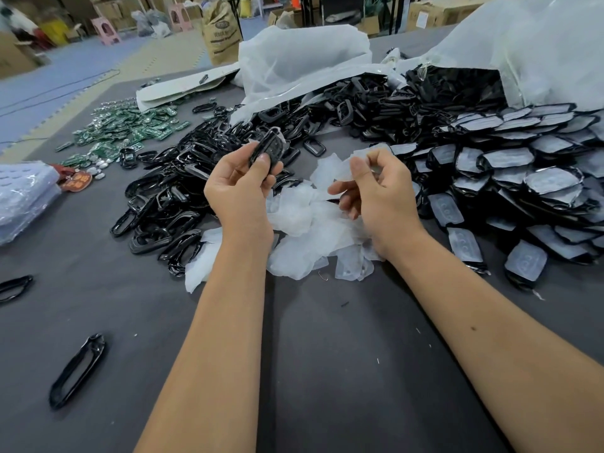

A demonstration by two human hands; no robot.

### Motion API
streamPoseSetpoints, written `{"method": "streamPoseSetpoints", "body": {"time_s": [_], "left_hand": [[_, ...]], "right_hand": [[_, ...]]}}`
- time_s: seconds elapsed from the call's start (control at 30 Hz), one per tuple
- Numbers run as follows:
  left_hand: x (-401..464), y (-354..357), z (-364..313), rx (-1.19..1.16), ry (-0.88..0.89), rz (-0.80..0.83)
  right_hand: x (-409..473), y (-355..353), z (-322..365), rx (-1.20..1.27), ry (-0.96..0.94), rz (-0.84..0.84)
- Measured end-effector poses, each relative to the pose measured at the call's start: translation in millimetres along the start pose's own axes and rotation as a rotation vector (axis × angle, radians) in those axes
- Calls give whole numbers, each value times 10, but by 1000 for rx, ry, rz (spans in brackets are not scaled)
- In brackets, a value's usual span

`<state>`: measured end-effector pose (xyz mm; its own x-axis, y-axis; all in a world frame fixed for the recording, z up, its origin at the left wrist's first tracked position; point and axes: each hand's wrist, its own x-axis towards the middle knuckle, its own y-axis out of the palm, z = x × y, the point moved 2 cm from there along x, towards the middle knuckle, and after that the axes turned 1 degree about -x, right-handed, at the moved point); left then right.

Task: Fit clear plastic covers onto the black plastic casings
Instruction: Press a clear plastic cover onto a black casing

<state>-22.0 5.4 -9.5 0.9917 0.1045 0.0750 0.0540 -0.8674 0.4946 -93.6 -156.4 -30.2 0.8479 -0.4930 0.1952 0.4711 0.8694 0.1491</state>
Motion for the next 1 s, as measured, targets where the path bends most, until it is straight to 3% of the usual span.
{"method": "streamPoseSetpoints", "body": {"time_s": [0.17, 0.5, 0.73, 1.0], "left_hand": [[-9, 91, -59, 87, 110, 113], [-53, 145, -8, -59, 0, 138], [-173, 262, 7, -12, -8, 321], [-176, 250, -11, 0, 2, 372]], "right_hand": [[2, -1, 0, -1, 27, 78], [5, 31, -25, -116, 68, 194], [-13, 32, -9, -223, 17, 255], [-15, 28, 5, -164, 18, 302]]}}
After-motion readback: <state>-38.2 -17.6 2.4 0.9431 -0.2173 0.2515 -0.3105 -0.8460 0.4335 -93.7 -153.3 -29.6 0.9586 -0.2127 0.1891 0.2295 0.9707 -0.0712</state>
